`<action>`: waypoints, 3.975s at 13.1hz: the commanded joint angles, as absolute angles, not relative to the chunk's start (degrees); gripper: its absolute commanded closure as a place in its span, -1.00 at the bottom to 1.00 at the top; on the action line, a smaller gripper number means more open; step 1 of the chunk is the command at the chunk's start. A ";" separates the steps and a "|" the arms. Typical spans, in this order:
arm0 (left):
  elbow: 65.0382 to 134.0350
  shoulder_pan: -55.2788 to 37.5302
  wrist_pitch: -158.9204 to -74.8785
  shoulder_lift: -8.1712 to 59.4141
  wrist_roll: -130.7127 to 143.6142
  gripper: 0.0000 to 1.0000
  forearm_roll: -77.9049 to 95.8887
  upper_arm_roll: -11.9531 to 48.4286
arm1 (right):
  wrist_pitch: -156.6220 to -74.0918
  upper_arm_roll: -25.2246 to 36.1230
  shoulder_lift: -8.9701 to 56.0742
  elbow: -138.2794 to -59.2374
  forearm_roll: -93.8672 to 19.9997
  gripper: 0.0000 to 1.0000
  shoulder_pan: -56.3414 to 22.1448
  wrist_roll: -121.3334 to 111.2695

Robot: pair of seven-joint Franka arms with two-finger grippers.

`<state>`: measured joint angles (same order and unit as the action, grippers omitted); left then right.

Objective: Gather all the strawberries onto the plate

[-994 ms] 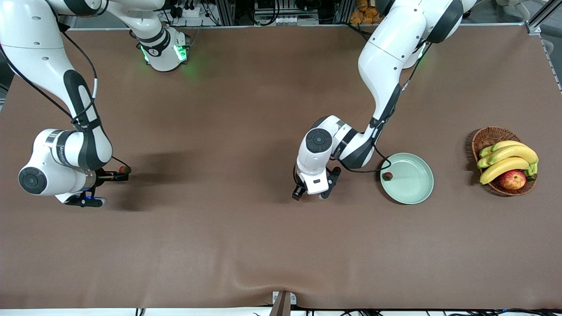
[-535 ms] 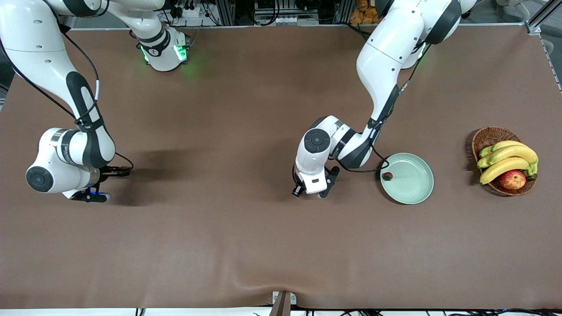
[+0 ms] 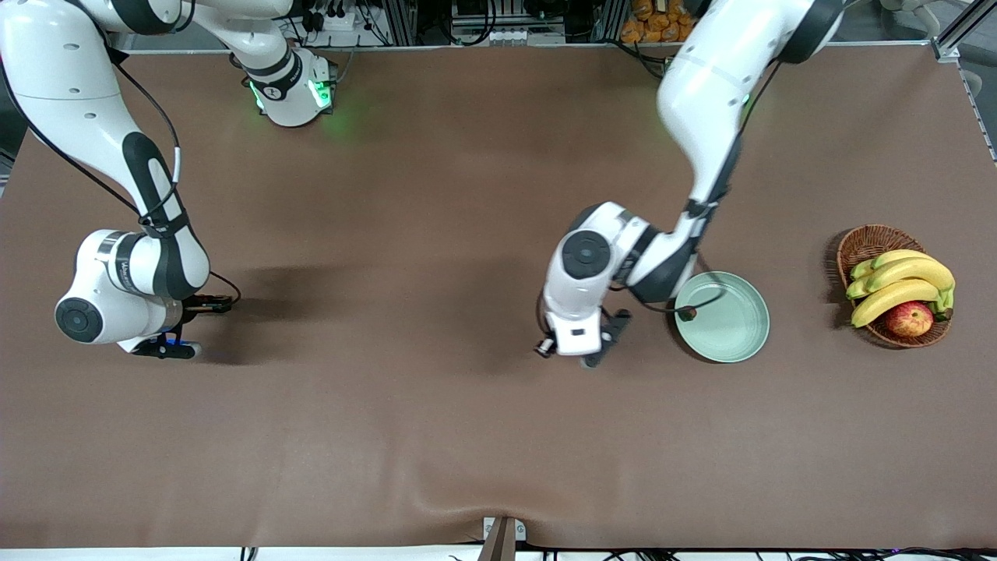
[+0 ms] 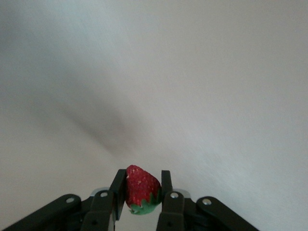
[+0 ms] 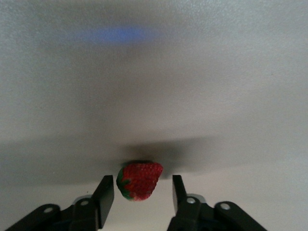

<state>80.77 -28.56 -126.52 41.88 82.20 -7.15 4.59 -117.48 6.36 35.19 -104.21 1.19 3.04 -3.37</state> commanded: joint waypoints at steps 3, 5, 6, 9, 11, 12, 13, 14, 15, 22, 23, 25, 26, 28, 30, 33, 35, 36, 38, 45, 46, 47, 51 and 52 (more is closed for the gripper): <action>92.70 -18.13 -120.32 26.92 55.08 1.00 -7.91 5.88 | -118.21 5.71 35.16 -104.77 2.29 0.57 3.34 -3.78; 96.14 -14.78 -120.41 25.58 46.10 1.00 -7.91 6.06 | -118.30 5.71 35.07 -104.50 1.94 0.88 3.25 -3.69; 97.63 -13.98 -120.41 25.66 42.66 1.00 -7.82 5.98 | -118.39 5.63 34.81 -104.15 1.41 0.99 3.08 -3.52; 101.59 -8.10 -120.76 26.63 29.75 1.00 -8.00 6.06 | -118.39 4.23 34.37 -99.95 0.97 1.00 -0.95 -1.60; 104.05 -4.50 -122.42 27.86 22.62 0.86 -8.00 6.06 | -118.04 2.82 34.37 -97.83 -4.45 1.00 -5.34 8.21; 105.28 -3.87 -123.56 28.30 21.02 0.57 -8.00 6.06 | -118.04 2.46 34.37 -96.95 -7.61 1.00 -8.41 13.66; 106.16 -3.78 -125.14 28.56 20.83 0.03 -7.74 6.06 | -118.47 2.11 34.63 -96.25 -11.13 1.00 -12.00 19.28; 106.08 -3.78 -125.50 29.17 20.83 -0.70 -7.47 6.06 | -119.35 2.11 35.32 -95.28 -14.99 1.00 -16.57 24.38; 105.91 -3.78 -125.51 29.18 20.83 -1.00 -7.47 6.06 | -122.75 2.20 36.99 -93.10 -19.21 1.00 -21.57 29.04; 99.15 -5.62 -122.96 28.39 21.80 -1.00 2.00 7.46 | -145.27 2.11 46.75 -83.42 -34.00 0.89 -38.75 46.48; 98.79 -5.97 -122.96 28.39 21.88 -1.00 3.67 7.99 | -147.02 2.11 48.06 -81.58 -35.67 0.87 -40.06 48.32; 98.70 -6.50 -122.96 28.48 27.13 -1.00 5.53 9.75 | -150.98 2.11 50.44 -78.50 -37.53 0.81 -41.91 53.68; 98.61 -7.29 -122.96 28.82 30.29 -1.00 5.45 10.63 | -153.00 2.20 51.75 -77.01 -37.62 0.77 -42.88 55.01; 97.04 -9.91 -123.05 29.88 34.70 -1.00 5.89 10.81 | -157.39 2.20 54.22 -75.94 -37.62 0.66 -44.90 56.51; 94.93 -13.16 -123.05 31.46 39.96 -1.00 7.38 10.81 | -159.34 2.20 55.11 -76.20 -37.53 0.22 -45.87 56.51; 93.87 -14.41 -123.40 32.43 43.50 -1.00 7.38 10.90 | -159.17 2.29 54.23 -76.46 -36.83 -1.00 -45.53 55.73; 93.78 -15.64 -124.36 33.22 43.68 -1.00 7.38 10.81 | -157.07 2.37 52.39 -77.77 -36.56 -1.00 -43.52 55.20; 93.87 -16.08 -125.32 33.48 43.77 -1.00 7.47 10.90 | -154.97 2.37 51.16 -78.31 -36.39 -1.00 -42.11 53.98; 93.78 -16.61 -127.60 34.80 43.94 -1.00 9.73 10.90 | -144.55 2.37 47.13 -79.28 -35.34 -1.00 -38.08 51.52; 87.02 -26.18 -141.49 44.02 53.42 -0.92 16.17 9.32 | -107.18 0.71 29.12 -79.19 -9.50 -1.00 -24.89 46.61; 86.92 -27.15 -142.98 44.73 53.96 -0.78 16.17 8.62 | -102.27 -0.17 26.31 -79.10 -9.14 -1.00 -22.26 43.80; 86.92 -28.20 -143.35 45.52 53.96 -0.68 15.82 7.74 | -98.39 -1.92 23.58 -79.10 -8.97 -1.00 -18.93 41.25; 86.23 -35.14 -143.35 47.11 57.04 -0.39 13.45 0.89 | -88.88 -10.00 14.96 -79.01 -5.80 -1.00 -3.64 34.39; 86.22 -35.50 -143.35 47.20 57.13 -0.36 13.36 0.44 | -86.60 -10.80 13.72 -78.84 -5.80 -1.00 -0.21 31.49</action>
<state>88.22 -33.28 -143.24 46.25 54.93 14.82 2.70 -89.11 -6.75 17.30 -76.83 -7.21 -7.15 35.66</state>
